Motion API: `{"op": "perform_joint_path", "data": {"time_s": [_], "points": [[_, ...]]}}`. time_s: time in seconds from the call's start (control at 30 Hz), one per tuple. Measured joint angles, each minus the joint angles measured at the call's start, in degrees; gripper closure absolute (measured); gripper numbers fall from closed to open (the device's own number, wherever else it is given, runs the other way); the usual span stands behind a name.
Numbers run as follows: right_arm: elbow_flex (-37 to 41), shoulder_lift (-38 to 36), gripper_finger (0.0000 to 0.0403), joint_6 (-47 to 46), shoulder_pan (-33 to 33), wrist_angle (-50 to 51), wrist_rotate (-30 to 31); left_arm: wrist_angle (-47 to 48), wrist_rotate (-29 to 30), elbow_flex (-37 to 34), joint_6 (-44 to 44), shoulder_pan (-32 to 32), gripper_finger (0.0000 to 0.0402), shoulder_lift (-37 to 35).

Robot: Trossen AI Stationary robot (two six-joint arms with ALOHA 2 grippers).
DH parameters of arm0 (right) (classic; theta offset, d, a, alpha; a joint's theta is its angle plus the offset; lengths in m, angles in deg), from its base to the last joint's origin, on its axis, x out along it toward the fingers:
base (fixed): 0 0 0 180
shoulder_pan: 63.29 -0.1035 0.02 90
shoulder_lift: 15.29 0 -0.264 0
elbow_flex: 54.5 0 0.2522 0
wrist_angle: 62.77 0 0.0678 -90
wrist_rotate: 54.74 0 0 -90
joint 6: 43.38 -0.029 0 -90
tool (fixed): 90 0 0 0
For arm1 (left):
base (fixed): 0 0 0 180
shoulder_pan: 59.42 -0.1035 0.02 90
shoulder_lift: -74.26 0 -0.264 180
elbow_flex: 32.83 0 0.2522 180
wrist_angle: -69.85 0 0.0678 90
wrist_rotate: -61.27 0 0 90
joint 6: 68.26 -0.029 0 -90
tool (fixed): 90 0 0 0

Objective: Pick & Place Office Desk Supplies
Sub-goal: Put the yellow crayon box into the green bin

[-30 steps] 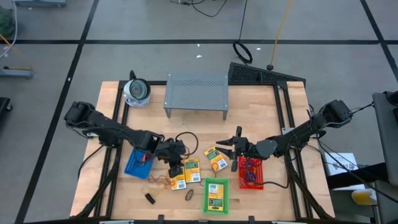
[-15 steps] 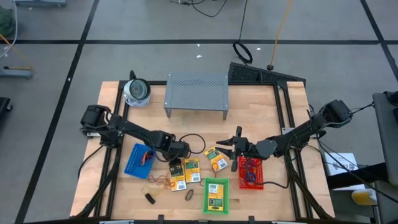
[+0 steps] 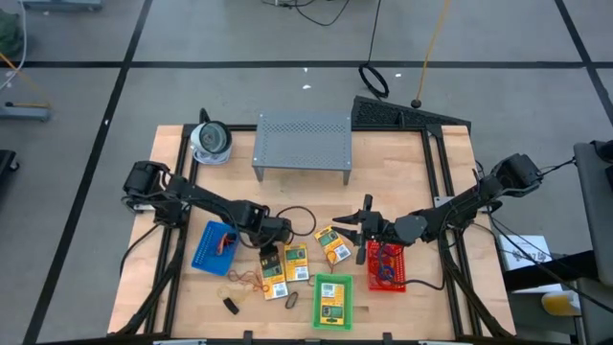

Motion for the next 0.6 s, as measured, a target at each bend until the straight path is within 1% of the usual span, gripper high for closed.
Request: {"op": "perform_joint_path", "data": {"time_s": [0.07,0.13,0.47,0.6], "points": [[0.0,0.0,0.0314,0.0,0.0,0.0,0.0,0.0,2.3,0.0,0.6,-0.3,0.0243,0.0],[0.0,0.0,0.0314,0.0,0.0,0.0,0.0,0.0,2.9,0.0,1.0,-0.5,0.0243,-0.1],[0.0,0.0,0.0314,0.0,0.0,0.0,0.0,-0.4,-1.5,0.0,1.3,-0.5,0.0243,-0.1],[0.0,0.0,0.0314,0.0,0.0,0.0,0.0,-1.3,-1.8,0.0,1.4,-0.5,0.0243,-0.1]]}}
